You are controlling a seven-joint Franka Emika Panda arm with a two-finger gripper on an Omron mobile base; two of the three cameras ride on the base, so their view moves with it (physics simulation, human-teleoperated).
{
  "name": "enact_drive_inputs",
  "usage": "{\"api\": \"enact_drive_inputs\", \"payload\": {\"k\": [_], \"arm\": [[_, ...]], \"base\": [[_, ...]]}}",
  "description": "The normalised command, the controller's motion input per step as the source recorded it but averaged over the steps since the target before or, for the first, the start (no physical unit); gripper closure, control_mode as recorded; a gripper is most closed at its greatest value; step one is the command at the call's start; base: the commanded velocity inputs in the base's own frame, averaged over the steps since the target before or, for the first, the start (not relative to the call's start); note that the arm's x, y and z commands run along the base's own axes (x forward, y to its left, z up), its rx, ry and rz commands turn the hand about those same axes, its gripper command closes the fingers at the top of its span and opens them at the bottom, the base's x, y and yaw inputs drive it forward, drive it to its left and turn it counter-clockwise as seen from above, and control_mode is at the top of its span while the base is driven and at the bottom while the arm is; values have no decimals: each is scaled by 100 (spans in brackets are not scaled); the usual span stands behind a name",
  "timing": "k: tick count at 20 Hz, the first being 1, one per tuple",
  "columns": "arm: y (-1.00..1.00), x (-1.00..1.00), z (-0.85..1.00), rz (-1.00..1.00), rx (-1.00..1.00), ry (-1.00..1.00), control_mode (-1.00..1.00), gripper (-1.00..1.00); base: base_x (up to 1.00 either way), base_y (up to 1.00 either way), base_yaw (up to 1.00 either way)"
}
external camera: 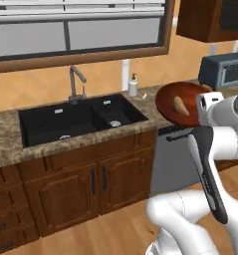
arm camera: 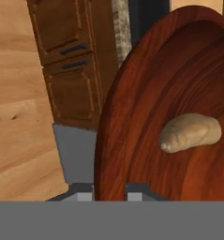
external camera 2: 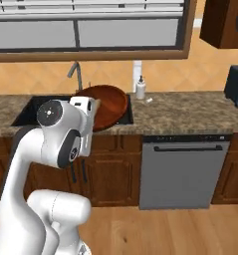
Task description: Pick the sweet potato from the sink and place it in the bowl. Then pick the bowl and place it in the microwave. Then close the microwave door and press the start button.
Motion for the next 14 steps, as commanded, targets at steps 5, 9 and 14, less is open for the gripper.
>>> {"api": "enact_drive_inputs", "payload": {"k": [5, 9, 14], "arm": [[0, 0, 0, 0, 0, 0, 100, 100], [0, 0, 0, 0, 0, 0, 100, 100], [0, 0, 0, 0, 0, 0, 100, 100]], "base": [[-12, -16, -80], [0, -19, -75], [0, -44, -69]]}}
